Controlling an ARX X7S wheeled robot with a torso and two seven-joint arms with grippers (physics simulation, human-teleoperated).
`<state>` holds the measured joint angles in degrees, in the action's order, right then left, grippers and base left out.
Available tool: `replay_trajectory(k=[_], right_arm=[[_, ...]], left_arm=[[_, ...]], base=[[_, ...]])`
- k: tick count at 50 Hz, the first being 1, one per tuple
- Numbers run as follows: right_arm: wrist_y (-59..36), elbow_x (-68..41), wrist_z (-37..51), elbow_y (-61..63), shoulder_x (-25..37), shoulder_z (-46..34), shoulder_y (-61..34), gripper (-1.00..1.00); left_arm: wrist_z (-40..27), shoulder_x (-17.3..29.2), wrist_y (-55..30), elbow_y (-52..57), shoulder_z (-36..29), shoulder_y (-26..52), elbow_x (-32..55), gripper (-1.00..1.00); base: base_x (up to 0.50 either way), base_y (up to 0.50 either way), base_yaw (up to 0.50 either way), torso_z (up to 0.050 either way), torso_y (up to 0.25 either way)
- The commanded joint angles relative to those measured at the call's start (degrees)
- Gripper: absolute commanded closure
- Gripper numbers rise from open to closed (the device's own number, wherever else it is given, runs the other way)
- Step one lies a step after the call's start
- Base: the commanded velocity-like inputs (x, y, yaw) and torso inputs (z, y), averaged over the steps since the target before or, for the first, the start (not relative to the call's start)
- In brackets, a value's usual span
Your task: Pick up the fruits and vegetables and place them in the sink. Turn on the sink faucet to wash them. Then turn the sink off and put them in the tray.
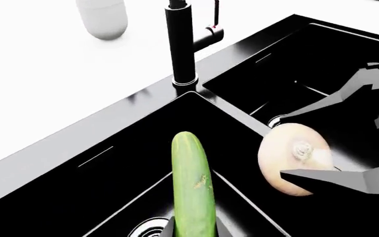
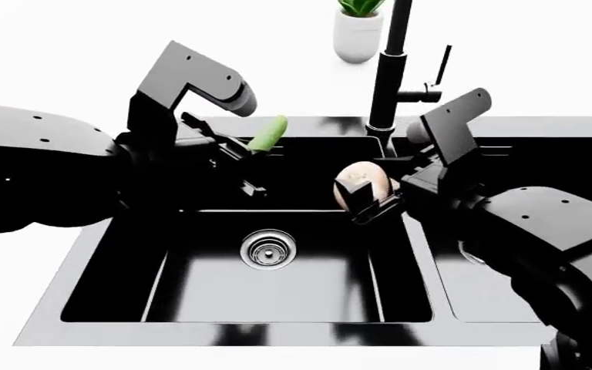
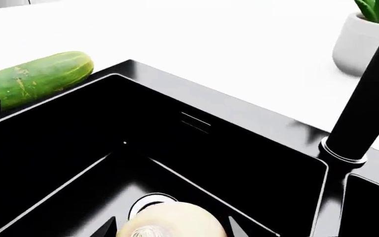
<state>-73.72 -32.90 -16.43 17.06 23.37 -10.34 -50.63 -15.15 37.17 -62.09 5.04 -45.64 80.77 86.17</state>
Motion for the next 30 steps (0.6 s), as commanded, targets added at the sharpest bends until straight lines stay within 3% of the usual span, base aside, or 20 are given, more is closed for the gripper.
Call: replay_trajectory(k=[1, 14, 30], right_arm=[[0.8, 0.1, -0.3, -1.0, -0.8, -0.3, -0.8, 1.0], [1.0, -0.5, -0.7, -1.4, -0.7, -0.9, -0.2, 1.0], [2.1, 0.1, 0.0, -2.5, -0.8, -1.9, -0.2, 1.0]], left_arm=[[-0.9, 1.0, 0.4, 0.6, 0.6, -0.4, 0.2, 1.0], [-1.1, 1.0, 0.3, 0.9, 0.4, -0.5, 0.7, 1.0], [-1.8, 1.4, 0.2, 1.8, 0.4, -1.1, 1.7, 1.0]], base=[[0.46, -0.29, 0.0, 0.0, 0.0], [0.48, -0.26, 0.0, 0.0, 0.0], [0.01, 0.0, 0.0, 0.0, 0.001]])
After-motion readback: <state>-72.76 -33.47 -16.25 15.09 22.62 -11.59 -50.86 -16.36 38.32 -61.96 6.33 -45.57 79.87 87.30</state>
